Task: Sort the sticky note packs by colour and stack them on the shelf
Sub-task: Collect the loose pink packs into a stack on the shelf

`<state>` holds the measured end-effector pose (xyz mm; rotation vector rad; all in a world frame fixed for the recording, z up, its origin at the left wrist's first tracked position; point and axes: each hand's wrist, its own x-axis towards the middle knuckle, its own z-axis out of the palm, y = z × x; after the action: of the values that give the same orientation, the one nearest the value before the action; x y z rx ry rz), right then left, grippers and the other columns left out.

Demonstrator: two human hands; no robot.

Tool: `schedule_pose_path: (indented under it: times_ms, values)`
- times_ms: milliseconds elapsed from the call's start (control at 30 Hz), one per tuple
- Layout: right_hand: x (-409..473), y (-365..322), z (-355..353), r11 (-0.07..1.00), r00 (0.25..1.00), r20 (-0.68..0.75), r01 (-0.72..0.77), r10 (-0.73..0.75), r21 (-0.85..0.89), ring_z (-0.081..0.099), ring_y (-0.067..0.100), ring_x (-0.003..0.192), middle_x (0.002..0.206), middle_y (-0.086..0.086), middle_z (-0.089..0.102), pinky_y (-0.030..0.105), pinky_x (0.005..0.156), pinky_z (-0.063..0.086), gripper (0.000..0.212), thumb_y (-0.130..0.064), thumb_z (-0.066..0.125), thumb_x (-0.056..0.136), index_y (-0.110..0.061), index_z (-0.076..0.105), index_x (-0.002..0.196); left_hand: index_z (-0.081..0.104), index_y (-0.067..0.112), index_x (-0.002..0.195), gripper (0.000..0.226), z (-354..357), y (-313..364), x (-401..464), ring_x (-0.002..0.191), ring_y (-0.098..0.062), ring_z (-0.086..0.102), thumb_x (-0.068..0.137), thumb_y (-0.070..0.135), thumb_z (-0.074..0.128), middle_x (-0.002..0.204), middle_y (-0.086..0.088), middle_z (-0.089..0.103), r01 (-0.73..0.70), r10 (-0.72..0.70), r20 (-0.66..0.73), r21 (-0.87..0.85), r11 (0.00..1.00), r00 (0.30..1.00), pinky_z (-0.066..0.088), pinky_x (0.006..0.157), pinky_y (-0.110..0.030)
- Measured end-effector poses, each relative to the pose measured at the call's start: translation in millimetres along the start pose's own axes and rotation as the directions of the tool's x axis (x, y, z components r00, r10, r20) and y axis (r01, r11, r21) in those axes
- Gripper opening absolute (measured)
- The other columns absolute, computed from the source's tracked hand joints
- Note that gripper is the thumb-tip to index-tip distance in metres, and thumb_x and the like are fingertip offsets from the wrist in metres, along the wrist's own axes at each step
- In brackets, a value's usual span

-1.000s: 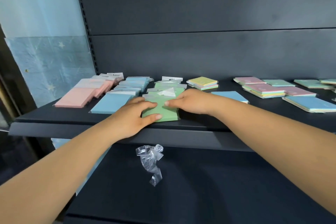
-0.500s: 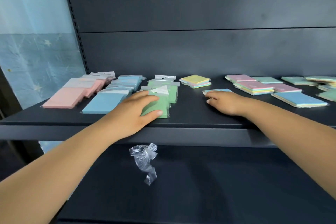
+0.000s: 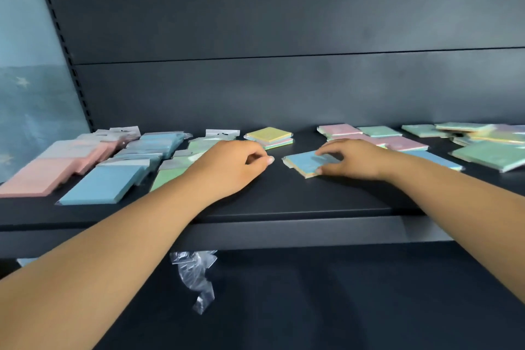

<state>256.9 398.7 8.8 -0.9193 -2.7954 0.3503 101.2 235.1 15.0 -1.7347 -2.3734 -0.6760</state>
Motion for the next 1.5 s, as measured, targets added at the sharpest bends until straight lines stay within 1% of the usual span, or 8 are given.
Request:
schedule_pose_path:
  times_ms: [167, 333, 467, 600, 767, 933, 1100, 1500]
  values:
    - [16.3, 27.3, -15.4, 0.998, 0.979, 0.194, 0.068, -0.063, -0.017, 0.022, 0.011, 0.141, 0.154, -0.011, 0.022, 0.022, 0.109, 0.020, 0.084, -0.055, 0.060, 0.080, -0.027, 0.020, 0.148, 0.064, 0.023, 0.106, 0.025, 13.8, 11.9, 54.9, 0.108, -0.016, 0.054, 0.092, 0.037, 0.049, 0.121, 0.004, 0.061, 0.183, -0.183, -0.001, -0.045, 0.982, 0.983, 0.037, 0.080, -0.025]
    - [45.7, 42.9, -22.9, 0.984, 0.929, 0.335, 0.174, -0.157, -0.021, 0.029, 0.011, 0.136, 0.153, -0.010, 0.025, 0.021, 0.105, 0.024, 0.090, -0.055, 0.063, 0.078, -0.025, 0.016, 0.149, 0.064, 0.017, 0.110, 0.032, 40.0, 8.6, 89.4, 0.106, -0.018, 0.052, 0.092, 0.039, 0.049, 0.122, -0.001, 0.058, 0.353, -0.351, 0.037, -0.097, 0.930, 0.936, 0.035, 0.082, -0.025]
    - [63.0, 46.7, -18.8, 0.962, 0.906, 0.323, 0.257, -0.273, 0.091, 0.044, 0.007, 0.111, 0.134, -0.010, 0.044, 0.018, 0.090, 0.032, 0.078, -0.050, 0.069, 0.075, -0.026, 0.032, 0.140, 0.064, 0.018, 0.106, 0.028, 54.6, 0.6, 97.7, 0.093, -0.015, 0.048, 0.093, 0.038, 0.049, 0.104, 0.003, 0.057, 0.460, -0.460, 0.048, -0.181, 0.869, 0.887, 0.033, 0.079, -0.023]
    - [72.0, 62.2, -30.3, 0.956, 0.935, 0.214, 0.260, -0.284, 0.133, 0.050, 0.007, 0.095, 0.129, -0.008, 0.044, 0.019, 0.090, 0.036, 0.087, -0.045, 0.074, 0.072, -0.031, 0.026, 0.143, 0.057, 0.019, 0.120, 0.040, 59.4, -9.5, 115.1, 0.113, -0.020, 0.050, 0.089, 0.044, 0.054, 0.133, 0.000, 0.050, 0.521, -0.531, 0.038, -0.266, 0.811, 0.846, 0.040, 0.096, -0.029]
    - [79.2, 105.4, -41.9, 0.972, 0.995, 0.042, 0.084, -0.095, 0.222, 0.042, 0.009, 0.110, 0.130, -0.010, 0.043, 0.021, 0.092, 0.032, 0.091, -0.046, 0.076, 0.069, -0.033, 0.024, 0.143, 0.020, 0.018, 0.148, 0.074, 74.0, -4.1, 148.5, 0.137, -0.029, 0.030, 0.089, 0.051, 0.050, 0.153, -0.005, 0.026, 0.602, -0.594, 0.105, -0.185, 0.777, 0.798, 0.027, 0.108, -0.034]
    - [78.6, 137.4, -43.1, 0.979, 0.994, -0.044, -0.091, 0.101, 0.181, 0.040, 0.021, 0.129, 0.146, 0.001, 0.035, 0.030, 0.100, 0.034, 0.090, -0.050, 0.071, 0.073, -0.033, 0.021, 0.145, 0.034, 0.010, 0.141, 0.064, 93.5, 12.3, 169.8, 0.133, -0.029, 0.036, 0.091, 0.048, 0.048, 0.147, -0.010, 0.036, 0.482, -0.482, 0.105, 0.025, 0.876, 0.870, 0.030, 0.103, -0.030]
    - [82.3, 164.3, -52.6, 0.965, 0.961, -0.139, -0.221, 0.240, 0.144, 0.032, 0.026, 0.137, 0.152, 0.006, 0.029, 0.033, 0.105, 0.031, 0.092, -0.050, 0.069, 0.074, -0.024, 0.019, 0.147, 0.044, 0.020, 0.136, 0.058, 105.7, 12.7, 175.8, 0.130, -0.025, 0.040, 0.086, 0.045, 0.059, 0.143, -0.004, 0.043, 0.410, -0.405, 0.073, -0.058, 0.910, 0.911, 0.033, 0.100, -0.027]
    - [81.7, 209.7, -51.0, 0.876, 0.900, 0.000, -0.425, 0.436, 0.227, 0.031, 0.024, 0.138, 0.153, 0.001, 0.027, 0.032, 0.106, 0.029, 0.090, -0.050, 0.067, 0.077, -0.018, 0.021, 0.147, 0.054, 0.023, 0.120, 0.046, 127.4, 35.3, 197.9, 0.126, -0.026, 0.042, 0.085, 0.053, 0.055, 0.135, -0.006, 0.048, 0.375, -0.366, 0.089, -0.129, 0.918, 0.926, 0.036, 0.098, -0.030]
